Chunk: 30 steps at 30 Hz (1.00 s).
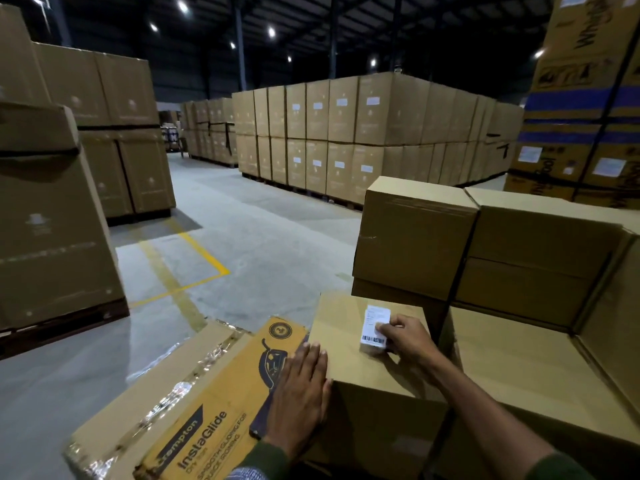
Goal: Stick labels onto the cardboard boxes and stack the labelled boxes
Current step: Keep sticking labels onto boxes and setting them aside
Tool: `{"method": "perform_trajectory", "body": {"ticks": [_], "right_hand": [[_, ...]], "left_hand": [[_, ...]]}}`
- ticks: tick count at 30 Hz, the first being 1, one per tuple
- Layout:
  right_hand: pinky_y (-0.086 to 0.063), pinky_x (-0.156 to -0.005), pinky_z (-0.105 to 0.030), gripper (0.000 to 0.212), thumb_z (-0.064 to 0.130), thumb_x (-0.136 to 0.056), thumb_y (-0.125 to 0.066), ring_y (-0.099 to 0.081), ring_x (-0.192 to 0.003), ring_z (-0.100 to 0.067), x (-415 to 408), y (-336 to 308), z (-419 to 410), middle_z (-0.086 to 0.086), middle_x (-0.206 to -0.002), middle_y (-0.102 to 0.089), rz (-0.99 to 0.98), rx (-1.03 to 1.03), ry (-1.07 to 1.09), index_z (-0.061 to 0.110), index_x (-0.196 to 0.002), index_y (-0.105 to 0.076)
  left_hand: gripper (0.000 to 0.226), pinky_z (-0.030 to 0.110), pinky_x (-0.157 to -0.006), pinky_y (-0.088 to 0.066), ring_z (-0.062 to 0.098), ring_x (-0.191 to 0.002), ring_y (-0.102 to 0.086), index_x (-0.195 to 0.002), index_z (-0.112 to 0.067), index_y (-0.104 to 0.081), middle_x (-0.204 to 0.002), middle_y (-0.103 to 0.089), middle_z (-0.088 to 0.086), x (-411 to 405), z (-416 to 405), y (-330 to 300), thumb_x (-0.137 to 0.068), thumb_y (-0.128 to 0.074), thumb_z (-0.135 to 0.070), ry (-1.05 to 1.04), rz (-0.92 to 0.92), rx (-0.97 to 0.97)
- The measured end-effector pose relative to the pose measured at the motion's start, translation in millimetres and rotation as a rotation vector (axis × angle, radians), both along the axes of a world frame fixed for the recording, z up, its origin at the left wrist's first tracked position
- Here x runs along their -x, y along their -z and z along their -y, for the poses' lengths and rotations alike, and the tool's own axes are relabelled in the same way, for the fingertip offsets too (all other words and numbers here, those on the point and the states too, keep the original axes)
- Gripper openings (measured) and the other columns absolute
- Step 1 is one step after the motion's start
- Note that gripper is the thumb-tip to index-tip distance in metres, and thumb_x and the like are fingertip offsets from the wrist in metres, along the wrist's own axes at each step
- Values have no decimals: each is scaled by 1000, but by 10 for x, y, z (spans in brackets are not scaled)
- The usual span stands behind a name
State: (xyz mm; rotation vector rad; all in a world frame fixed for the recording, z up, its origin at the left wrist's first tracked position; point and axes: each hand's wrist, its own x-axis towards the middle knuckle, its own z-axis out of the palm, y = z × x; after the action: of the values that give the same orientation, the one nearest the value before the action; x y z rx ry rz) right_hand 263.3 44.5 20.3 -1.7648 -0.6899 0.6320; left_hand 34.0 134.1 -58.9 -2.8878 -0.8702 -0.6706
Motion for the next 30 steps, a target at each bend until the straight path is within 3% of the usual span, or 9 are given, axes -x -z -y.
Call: {"method": "perform_trajectory", "body": {"ticks": [3,5,11,18,20,23,25,28,30], "right_hand": [[-57,-69,-40,20,22,-97,-56,-70,-77,-23,-12,39,-99,-14,-93,-72,72,29,-20,3,-96,-61],[-58,-79,-49,23,30,-97,-53,-71,-84,-25,-15,55,-203,-11,-95,-73,134,43,-32,8,-97,-61],[-55,-84,-47,22,37,-100,-46,-69,-90,-20,179,2,-411,-5,-101,-70,225,75,-142,19,-101,-57],[-54,-74,-39,22,38,-102,-45,-67,-89,-17,309,-4,-50,-3,-99,-68,323,81,-220,18,-99,-53],[-56,-71,-31,21,36,-103,-45,-68,-88,-15,245,2,92,-3,-101,-68,321,92,-222,17,-101,-53],[-45,-58,-12,18,30,-104,-45,-65,-83,-10,130,-44,118,-3,-97,-66,358,112,-144,16,-98,-53],[-43,-59,-15,18,29,-103,-45,-62,-81,-11,77,-53,5,-4,-95,-64,384,100,-87,14,-98,-53],[-48,-74,-34,22,32,-102,-45,-63,-90,-21,86,-31,-243,-6,-102,-66,373,102,-60,13,-106,-55],[-49,-75,-35,23,34,-102,-45,-64,-91,-21,164,-18,-376,-7,-103,-67,366,97,-90,14,-105,-55]], "left_hand": [[61,42,-106,-27,24,-136,-45,-140,-12,-52,-146,-50,9,10,-37,15,-105,-13,-42,15,-13,-4],[61,42,-107,-27,25,-136,-45,-140,-11,-52,-145,-51,10,20,-44,2,-105,-13,-41,11,-30,2],[61,38,-114,-13,24,-133,-49,-137,-10,-54,-143,-53,11,30,-36,-5,-105,-13,-41,5,-31,12],[54,42,-116,-30,24,-134,-48,-134,-11,-56,-143,-52,10,20,-68,61,-103,-24,-41,13,24,-57],[51,44,-112,-34,23,-133,-49,-131,-12,-59,-142,-54,10,19,-66,51,-98,-34,-41,4,43,-84],[49,46,-109,-35,23,-133,-49,-129,-12,-61,-142,-54,10,9,-63,45,-96,-37,-40,14,55,-112],[49,45,-108,-38,24,-132,-50,-127,-11,-62,-141,-54,10,11,-71,48,-96,-37,-40,27,66,-121],[48,44,-106,-42,25,-132,-50,-125,-11,-63,-141,-54,11,3,-77,48,-96,-37,-39,33,83,-113],[46,44,-106,-43,25,-133,-49,-124,-12,-61,-142,-53,11,2,-77,64,-95,-38,-39,42,100,-105]]}}
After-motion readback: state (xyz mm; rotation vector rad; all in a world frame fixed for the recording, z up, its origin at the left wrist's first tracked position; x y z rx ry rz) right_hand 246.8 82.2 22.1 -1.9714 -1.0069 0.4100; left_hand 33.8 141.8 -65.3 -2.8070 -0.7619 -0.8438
